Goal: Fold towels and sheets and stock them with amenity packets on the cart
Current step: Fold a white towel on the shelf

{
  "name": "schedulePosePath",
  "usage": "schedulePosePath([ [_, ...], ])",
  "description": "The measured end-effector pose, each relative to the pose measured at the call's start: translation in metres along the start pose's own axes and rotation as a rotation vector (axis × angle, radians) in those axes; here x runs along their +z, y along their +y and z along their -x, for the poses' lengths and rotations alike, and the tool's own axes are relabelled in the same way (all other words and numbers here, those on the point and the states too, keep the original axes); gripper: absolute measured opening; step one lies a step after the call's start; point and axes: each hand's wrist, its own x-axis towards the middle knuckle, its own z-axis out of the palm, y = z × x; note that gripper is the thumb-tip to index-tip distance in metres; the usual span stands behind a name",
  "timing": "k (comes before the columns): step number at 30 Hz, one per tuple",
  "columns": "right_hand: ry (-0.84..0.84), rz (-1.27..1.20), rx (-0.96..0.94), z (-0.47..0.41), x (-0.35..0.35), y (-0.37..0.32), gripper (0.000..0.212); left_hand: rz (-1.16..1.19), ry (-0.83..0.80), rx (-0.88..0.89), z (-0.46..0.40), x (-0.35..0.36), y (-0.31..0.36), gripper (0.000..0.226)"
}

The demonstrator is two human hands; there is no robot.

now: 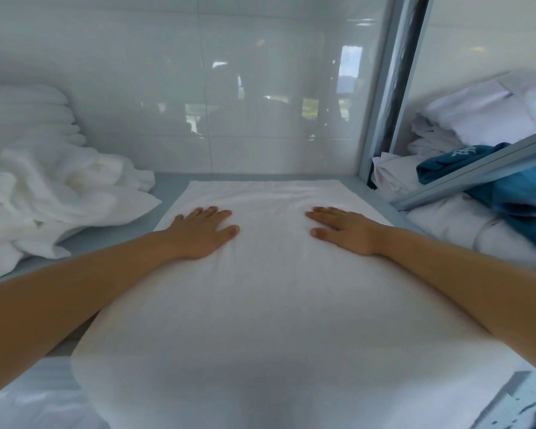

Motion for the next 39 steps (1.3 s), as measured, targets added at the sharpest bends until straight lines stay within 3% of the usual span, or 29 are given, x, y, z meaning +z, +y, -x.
schedulePosePath([
  [7,0.018,-0.016,0.022,-0.013,-0.003,0.002,0.076,0.008,-0.02,-0.003,-0.011,-0.01,0.0,0.077],
  [10,0.028,-0.001,0.032,-0.015,-0.002,0.003,0.077,-0.084,0.067,-0.006,0.005,-0.02,0.015,0.069],
  [12,0.033,0.001,0.046,-0.014,0.0,0.004,0.077,-0.029,0.078,0.058,0.026,-0.027,0.034,0.066],
  [16,0.03,0.031,0.04,-0.012,-0.002,-0.001,0.076,0.039,-0.069,0.225,0.088,-0.016,0.06,0.071],
  [21,0.098,0.393,-0.002,0.007,-0.015,-0.035,0.062,0.074,-0.053,0.248,0.125,0.001,0.056,0.075],
  [24,0.136,0.215,-0.105,0.037,-0.011,-0.077,0.057,0.073,-0.041,0.246,0.122,0.003,0.055,0.074],
  [26,0.075,-0.01,-0.158,0.065,-0.003,-0.102,0.056,0.077,-0.03,0.252,0.121,0.004,0.056,0.072],
  [29,-0.047,-0.146,-0.215,0.11,0.01,-0.124,0.059,0.088,0.026,0.24,0.127,0.001,0.058,0.065],
  [34,-0.005,-0.089,-0.237,0.155,0.032,-0.127,0.057,0.002,0.399,0.353,0.163,-0.013,0.067,0.042],
  [37,0.027,-0.06,-0.222,0.161,0.038,-0.129,0.056,0.145,0.32,0.411,0.196,-0.004,0.077,0.054],
  [39,0.049,-0.066,-0.205,0.16,0.039,-0.132,0.057,0.013,0.197,0.42,0.208,0.008,0.083,0.072],
])
